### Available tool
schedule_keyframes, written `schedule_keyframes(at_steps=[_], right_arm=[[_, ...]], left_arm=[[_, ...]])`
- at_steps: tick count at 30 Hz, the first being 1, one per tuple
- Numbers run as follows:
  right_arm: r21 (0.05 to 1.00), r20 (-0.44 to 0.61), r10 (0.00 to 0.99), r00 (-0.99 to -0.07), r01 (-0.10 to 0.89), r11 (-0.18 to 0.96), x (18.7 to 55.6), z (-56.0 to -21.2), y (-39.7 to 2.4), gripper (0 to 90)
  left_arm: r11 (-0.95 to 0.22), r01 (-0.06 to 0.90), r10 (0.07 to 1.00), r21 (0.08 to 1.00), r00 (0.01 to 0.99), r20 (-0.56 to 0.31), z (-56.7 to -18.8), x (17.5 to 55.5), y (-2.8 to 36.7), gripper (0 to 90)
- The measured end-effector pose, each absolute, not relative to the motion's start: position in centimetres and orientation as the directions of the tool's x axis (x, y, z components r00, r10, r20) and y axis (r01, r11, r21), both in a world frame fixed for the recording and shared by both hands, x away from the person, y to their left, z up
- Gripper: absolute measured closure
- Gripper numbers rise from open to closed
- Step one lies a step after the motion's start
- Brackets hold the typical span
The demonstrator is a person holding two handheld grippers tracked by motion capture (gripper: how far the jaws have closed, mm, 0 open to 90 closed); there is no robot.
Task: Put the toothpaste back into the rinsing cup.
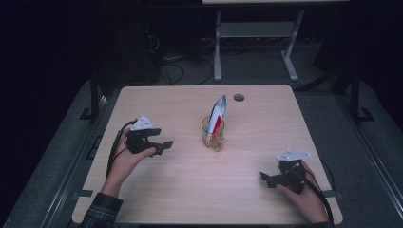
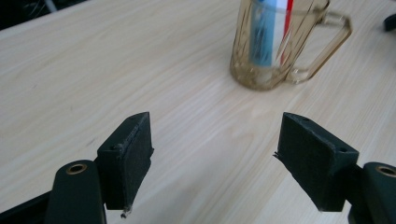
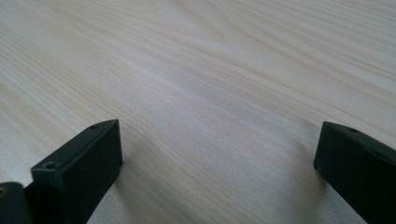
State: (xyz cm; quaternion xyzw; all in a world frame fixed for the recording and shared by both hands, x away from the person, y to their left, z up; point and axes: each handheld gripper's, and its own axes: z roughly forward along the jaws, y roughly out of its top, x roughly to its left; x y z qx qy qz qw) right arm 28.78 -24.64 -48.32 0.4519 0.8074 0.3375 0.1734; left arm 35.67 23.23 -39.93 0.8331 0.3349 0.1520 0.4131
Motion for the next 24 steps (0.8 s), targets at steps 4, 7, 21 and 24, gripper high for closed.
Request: schedule_keyframes(at_steps=[4,7,21,24], right_arm=[[0.701,0.025,0.847,-0.532,0.613,0.364,28.8,-48.3,-24.6,0.5],[0.702,0.025,0.847,-0.531,0.613,0.364,28.8,-48.3,-24.6,0.5],[0.702,0.025,0.847,-0.531,0.613,0.364,28.8,-48.3,-24.6,0.5],[0.702,0.025,0.847,-0.531,0.613,0.364,28.8,-48.3,-24.6,0.5]], left_arm=[[-0.435,0.438,0.694,0.787,0.720,-0.017,-40.4,34.7,24.1,25.5],[-0.437,0.427,0.702,0.791,0.712,0.004,-40.8,33.8,24.6,25.5],[-0.445,0.483,0.740,0.754,0.672,0.007,-43.6,30.9,27.3,23.9],[-0.439,0.503,0.753,0.745,0.659,-0.002,-44.4,30.4,27.8,23.5]])
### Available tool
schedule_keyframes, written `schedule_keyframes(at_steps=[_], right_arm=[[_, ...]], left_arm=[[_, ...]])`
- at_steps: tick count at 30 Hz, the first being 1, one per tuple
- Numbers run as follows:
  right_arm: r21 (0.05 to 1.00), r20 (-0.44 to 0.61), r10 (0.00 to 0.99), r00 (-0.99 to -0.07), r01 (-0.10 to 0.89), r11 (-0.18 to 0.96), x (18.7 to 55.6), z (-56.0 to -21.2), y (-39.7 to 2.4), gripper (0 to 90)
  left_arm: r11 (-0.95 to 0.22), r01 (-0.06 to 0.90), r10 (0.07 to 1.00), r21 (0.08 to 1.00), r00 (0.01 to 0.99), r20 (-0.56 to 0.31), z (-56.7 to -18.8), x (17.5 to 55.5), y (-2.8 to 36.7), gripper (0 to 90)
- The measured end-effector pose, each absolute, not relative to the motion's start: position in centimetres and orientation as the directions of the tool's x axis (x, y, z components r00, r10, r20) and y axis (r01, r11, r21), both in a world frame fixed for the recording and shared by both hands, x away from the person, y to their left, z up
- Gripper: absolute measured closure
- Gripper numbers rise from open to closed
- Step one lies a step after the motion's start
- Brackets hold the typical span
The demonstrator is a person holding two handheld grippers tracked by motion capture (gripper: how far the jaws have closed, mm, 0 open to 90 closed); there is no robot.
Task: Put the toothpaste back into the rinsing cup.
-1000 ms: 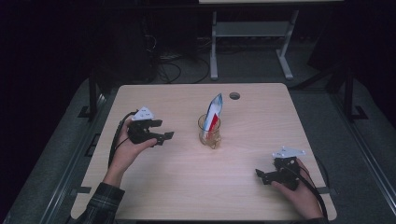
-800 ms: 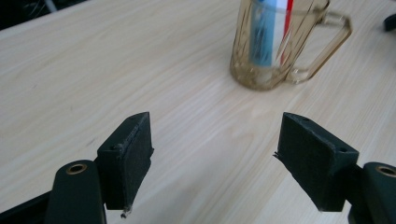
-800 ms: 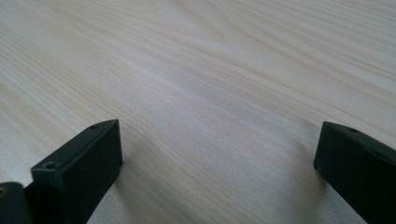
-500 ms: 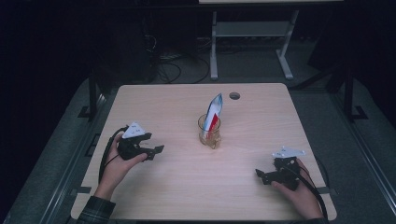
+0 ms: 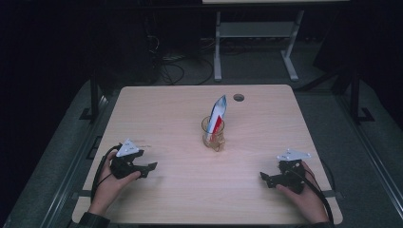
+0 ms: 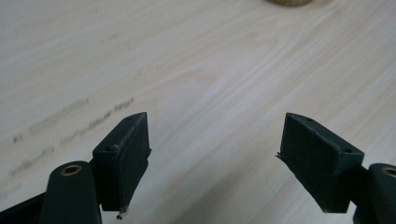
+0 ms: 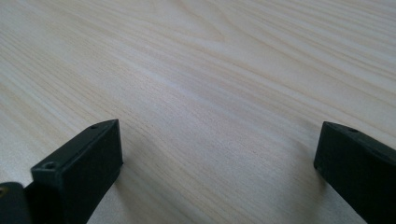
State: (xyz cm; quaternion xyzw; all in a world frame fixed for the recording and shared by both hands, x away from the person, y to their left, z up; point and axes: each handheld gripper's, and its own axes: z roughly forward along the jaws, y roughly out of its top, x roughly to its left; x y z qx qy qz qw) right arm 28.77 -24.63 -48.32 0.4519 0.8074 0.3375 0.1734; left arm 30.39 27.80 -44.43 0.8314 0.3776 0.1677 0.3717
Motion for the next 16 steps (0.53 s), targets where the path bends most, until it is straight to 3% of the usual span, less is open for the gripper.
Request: schedule_keyframes(at_steps=[16], right_arm=[[0.702,0.025,0.847,-0.532,0.613,0.364,28.8,-48.3,-24.6,0.5]], left_arm=[[-0.455,0.559,0.784,0.693,0.621,0.014,-46.9,29.5,29.2,20.8]])
